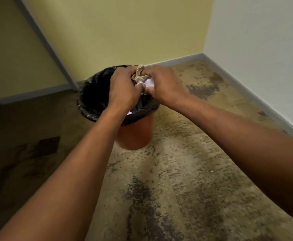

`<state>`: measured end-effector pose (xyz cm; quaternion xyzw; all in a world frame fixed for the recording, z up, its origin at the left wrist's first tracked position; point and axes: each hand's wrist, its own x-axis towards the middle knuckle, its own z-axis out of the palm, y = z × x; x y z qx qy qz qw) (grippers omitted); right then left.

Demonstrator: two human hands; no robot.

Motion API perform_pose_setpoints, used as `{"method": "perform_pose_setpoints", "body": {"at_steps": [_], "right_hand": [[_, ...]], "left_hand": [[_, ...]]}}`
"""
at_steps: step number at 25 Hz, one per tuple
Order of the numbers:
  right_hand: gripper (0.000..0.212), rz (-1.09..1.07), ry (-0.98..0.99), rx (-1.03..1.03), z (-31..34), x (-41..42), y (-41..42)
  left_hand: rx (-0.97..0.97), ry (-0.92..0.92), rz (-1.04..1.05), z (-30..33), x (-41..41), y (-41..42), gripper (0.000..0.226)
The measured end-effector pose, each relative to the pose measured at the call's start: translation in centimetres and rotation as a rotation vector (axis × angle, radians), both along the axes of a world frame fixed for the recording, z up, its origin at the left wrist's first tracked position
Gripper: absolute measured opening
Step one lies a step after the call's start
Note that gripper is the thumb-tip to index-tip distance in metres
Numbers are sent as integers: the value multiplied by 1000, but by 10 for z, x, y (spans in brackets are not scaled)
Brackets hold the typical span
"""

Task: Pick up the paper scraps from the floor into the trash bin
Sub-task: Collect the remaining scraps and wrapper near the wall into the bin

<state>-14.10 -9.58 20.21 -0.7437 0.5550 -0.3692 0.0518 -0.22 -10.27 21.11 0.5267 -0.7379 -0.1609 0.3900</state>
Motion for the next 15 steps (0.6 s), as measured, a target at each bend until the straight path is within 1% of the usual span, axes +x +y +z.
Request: {"method": "perform_pose_setpoints", "body": {"at_steps": [2,4,6,9,12,15], "right_hand": [[35,11,31,25,-3,17,-9],[46,4,89,80,-9,27,-16],[52,-6,142,139,-15,30,-20],[58,6,164,197,-19,25,-19],[56,-3,147,191,-15,13,-12],[44,-58,64,150,-11,-14,-2]], "left_hand": [[9,2,64,-2,19,-1,39],[21,6,89,-6,32,1,44],[50,-6,106,-9,41,1,47],[151,-111,139,-13,43,-3,58],[177,-166,84,-10,29,-2,51],[46,-192,-13,-7,-2,5,40]]}}
